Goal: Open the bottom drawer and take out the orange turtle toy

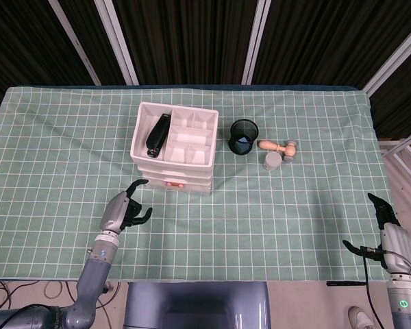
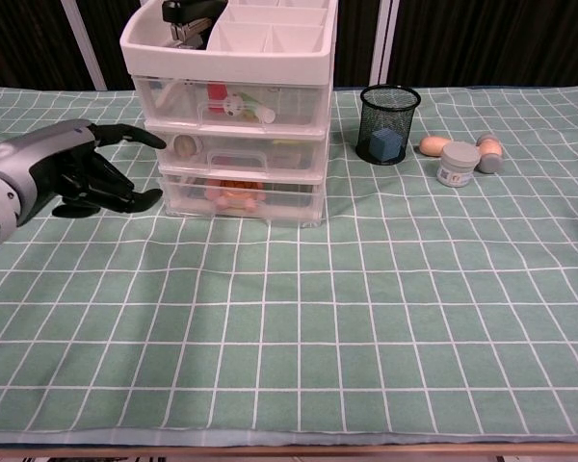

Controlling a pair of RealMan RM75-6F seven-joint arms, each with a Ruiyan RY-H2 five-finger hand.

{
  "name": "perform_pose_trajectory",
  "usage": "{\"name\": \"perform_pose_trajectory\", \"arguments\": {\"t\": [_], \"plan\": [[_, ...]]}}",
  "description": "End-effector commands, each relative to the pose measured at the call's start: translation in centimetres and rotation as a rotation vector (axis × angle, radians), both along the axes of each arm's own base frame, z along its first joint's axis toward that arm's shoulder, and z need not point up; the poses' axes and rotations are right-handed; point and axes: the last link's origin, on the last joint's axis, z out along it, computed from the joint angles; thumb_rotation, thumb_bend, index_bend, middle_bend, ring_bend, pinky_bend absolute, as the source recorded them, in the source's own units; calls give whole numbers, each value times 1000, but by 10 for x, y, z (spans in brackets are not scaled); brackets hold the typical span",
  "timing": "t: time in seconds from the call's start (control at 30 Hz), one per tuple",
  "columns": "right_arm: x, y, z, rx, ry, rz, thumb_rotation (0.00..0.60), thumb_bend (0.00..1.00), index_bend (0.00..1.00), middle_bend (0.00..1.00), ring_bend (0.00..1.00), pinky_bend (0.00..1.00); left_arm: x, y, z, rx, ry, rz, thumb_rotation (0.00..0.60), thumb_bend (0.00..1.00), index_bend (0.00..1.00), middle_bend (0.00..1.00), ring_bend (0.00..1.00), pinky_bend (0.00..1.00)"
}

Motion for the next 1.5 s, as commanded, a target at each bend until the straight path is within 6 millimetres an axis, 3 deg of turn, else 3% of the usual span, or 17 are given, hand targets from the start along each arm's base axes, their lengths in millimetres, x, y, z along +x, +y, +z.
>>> {"name": "perform_pose_trajectory", "arguments": {"t": [0.03,0.33,0.87,1.5], "plan": [[0,0,0,0,0,-1,600,134,0,96,0,184,0,16,9,54,219,-116,600,361,177,1000,1000,1000],[0,0,0,-1,0,-2,600,134,0,96,0,184,10,32,0,9,423,-226,600,361,194,1000,1000,1000],[0,-1,0,1,-3,-3,600,134,0,96,0,184,7,28,-13,-43,471,-240,600,361,225,1000,1000,1000],[-1,-1,0,2,-3,-5,600,133,0,96,0,185,-1,40,-33,-83,505,-210,600,362,230,1000,1000,1000]]}}
